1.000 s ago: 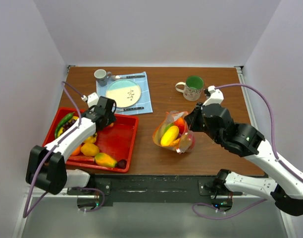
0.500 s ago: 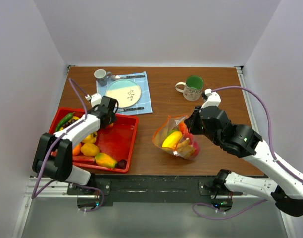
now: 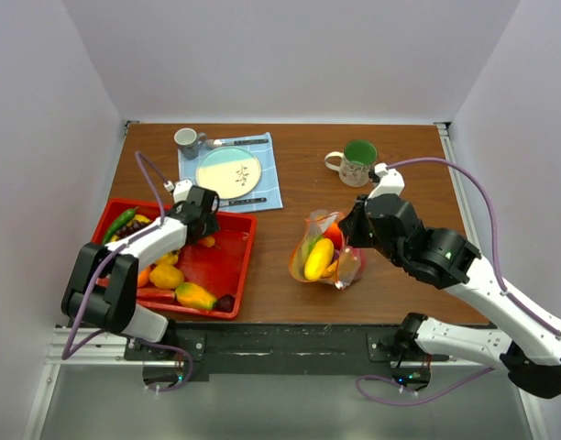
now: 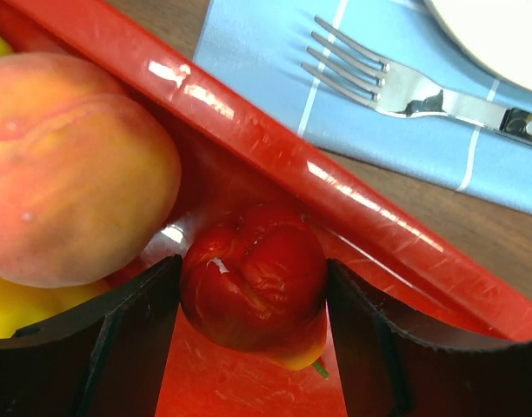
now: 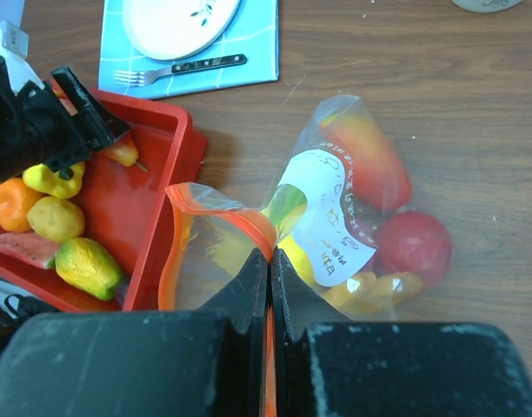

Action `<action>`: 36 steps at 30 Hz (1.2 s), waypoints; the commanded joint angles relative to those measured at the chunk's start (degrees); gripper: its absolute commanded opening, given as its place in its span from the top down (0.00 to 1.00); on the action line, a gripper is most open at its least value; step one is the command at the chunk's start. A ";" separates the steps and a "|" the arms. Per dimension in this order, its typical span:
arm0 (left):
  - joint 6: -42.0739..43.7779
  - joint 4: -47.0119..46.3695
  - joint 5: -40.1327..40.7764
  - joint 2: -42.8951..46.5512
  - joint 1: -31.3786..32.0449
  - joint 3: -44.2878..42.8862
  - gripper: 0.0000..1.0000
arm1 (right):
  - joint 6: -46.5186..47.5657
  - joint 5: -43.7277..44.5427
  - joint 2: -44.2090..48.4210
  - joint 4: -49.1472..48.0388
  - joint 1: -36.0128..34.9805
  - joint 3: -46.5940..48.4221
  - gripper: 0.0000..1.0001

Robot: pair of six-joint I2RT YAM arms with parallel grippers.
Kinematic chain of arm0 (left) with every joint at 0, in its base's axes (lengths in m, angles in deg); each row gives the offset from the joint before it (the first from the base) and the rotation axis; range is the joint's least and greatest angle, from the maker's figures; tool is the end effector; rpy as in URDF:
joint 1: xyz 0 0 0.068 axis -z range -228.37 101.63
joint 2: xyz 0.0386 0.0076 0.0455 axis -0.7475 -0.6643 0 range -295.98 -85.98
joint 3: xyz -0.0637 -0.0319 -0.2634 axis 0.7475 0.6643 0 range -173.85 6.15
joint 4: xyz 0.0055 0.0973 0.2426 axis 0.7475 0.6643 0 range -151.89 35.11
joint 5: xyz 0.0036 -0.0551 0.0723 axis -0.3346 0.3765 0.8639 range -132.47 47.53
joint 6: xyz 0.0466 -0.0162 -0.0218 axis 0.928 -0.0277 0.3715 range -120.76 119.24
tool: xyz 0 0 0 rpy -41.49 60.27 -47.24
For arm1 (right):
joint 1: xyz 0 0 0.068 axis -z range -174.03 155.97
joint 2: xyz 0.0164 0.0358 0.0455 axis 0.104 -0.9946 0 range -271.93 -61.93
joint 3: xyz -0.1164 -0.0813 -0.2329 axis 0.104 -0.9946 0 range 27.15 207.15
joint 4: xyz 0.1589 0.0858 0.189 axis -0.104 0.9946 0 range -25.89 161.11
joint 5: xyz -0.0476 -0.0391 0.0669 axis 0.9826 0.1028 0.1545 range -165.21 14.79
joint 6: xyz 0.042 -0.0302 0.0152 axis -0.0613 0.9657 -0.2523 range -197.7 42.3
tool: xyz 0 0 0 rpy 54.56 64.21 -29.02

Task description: Place the food in the zip-top bag and seal the zipper

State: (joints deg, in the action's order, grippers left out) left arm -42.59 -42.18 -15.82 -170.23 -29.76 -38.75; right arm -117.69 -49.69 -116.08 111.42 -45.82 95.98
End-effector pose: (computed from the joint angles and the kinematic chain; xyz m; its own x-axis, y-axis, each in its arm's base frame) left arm 0.2661 -0.0728 0.1765 -0.6502 -0.4099 -0.6397 -0.4923 0.8686 -0.0562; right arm 0.1213 0.1292 0.3903 -0.5671 0.2173 -0.7945 -0.1570 0.9183 0.3633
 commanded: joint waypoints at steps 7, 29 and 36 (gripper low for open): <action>-0.01 -4.67 -2.48 4.79 0.55 5.09 0.35 | 0.09 -1.70 -0.87 -4.42 -0.15 -0.20 1.00; -0.80 8.34 -14.60 29.84 21.54 -10.81 0.75 | 0.26 0.85 -4.73 -3.10 -0.15 2.97 1.00; -2.82 5.79 -14.63 23.79 37.44 -16.00 0.75 | -0.35 1.03 -7.55 -3.28 -0.15 4.02 1.00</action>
State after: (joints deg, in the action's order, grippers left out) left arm -43.72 -35.23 -29.87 -143.30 1.54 -51.01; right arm -117.73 -50.28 -122.85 109.95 -45.82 96.92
